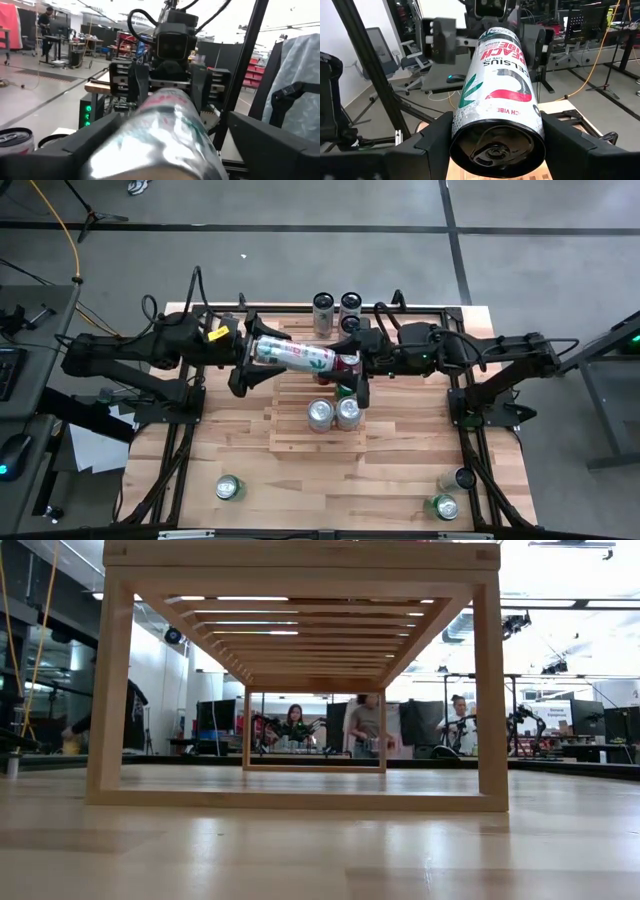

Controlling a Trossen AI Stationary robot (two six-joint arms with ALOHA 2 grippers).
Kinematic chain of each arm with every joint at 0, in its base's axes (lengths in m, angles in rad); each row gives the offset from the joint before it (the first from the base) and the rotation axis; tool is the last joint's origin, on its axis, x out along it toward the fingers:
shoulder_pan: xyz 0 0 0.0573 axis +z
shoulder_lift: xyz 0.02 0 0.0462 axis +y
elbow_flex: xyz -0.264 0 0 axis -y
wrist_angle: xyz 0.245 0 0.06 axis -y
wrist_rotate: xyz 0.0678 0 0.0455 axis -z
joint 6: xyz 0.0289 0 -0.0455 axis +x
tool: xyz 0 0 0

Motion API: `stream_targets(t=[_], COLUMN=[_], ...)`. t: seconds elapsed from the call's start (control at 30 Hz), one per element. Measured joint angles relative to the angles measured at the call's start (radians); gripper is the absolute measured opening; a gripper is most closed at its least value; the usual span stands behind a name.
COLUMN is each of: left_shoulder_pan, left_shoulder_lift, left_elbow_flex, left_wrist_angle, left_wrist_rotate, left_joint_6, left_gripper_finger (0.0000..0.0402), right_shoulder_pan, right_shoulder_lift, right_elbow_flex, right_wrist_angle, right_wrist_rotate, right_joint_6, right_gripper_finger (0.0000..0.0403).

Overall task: Place canned beverage on shelf
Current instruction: Put the white pink can on the shelf

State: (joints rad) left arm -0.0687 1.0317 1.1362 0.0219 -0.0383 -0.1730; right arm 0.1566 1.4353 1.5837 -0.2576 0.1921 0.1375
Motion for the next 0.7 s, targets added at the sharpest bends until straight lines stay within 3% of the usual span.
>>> stream_targets(t=[0.23, 0.33, 0.53, 0.7], left_shoulder_pan=[0.021, 0.034, 0.072, 0.078], left_shoulder_lift=[0.0, -0.005, -0.067, -0.149], left_elbow_flex=[0.0, 0.001, 0.012, 0.052], left_wrist_angle=[-0.008, -0.025, -0.16, -0.252], left_wrist_rotate=[0.011, 0.022, -0.045, -0.155], left_joint_6=[-0.002, 0.0, 0.028, 0.049], left_gripper_finger=[0.0228, 0.0228, 0.0228, 0.0228], right_shoulder_pan=[-0.001, -0.001, -0.007, -0.011], right_shoulder_lift=[0.0, 0.0, -0.056, -0.11], right_elbow_flex=[0.0, 0.0, 0.004, 0.0], right_wrist_angle=[-0.008, -0.009, -0.023, -0.104], right_wrist_rotate=[-0.011, -0.01, 0.051, 0.164], right_joint_6=[-0.001, -0.001, 0.044, 0.072], right_gripper_finger=[0.0233, 0.0239, 0.0374, 0.0382])
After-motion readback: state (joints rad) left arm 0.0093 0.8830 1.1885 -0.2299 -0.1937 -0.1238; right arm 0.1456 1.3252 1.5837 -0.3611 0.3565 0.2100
